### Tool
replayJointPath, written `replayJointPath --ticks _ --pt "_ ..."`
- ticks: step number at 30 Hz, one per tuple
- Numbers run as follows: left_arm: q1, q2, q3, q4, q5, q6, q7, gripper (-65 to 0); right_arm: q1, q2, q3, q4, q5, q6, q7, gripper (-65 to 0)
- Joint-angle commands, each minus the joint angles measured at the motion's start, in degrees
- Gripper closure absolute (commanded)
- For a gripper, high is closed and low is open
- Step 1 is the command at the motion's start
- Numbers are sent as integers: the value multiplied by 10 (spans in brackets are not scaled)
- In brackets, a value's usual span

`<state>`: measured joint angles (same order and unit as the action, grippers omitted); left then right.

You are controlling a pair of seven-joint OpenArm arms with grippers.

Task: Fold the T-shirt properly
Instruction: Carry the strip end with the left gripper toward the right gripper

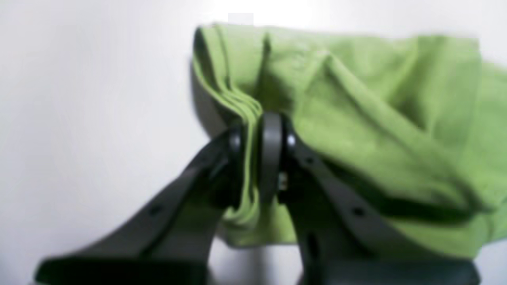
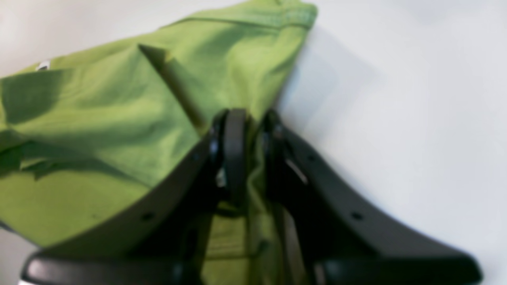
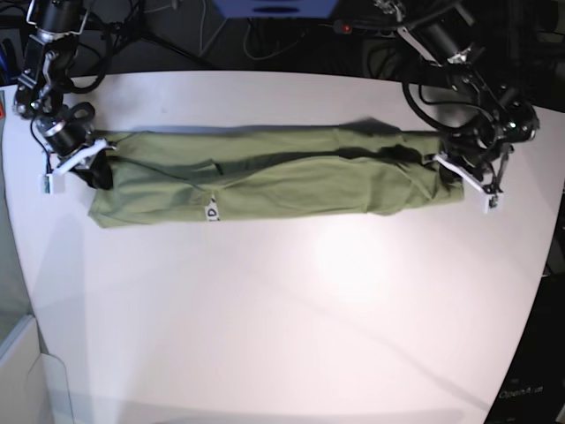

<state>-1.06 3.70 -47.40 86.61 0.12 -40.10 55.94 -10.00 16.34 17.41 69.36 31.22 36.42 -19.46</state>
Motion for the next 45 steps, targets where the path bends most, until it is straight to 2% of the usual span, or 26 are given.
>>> replayJointPath --ticks 1,6,15,22,31,45 --pt "0 4 1 27 17 1 21 -26 0 4 -1 2 -15 -2 -21 -74" --pt "7 6 54 102 23 1 21 -26 0 4 -1 2 -15 -2 -21 -74" --pt "8 9 183 184 102 1 20 -26 0 4 -1 2 -15 -2 -21 -74" --pt "20 44 282 193 150 1 19 -26 0 4 -1 4 -15 -2 -23 -74" --pt "39 53 392 193 150 1 19 -26 0 4 -1 4 -15 -2 -24 -74" --pt "40 53 517 192 142 1 16 -25 0 3 -21 2 -15 -3 -22 -74"
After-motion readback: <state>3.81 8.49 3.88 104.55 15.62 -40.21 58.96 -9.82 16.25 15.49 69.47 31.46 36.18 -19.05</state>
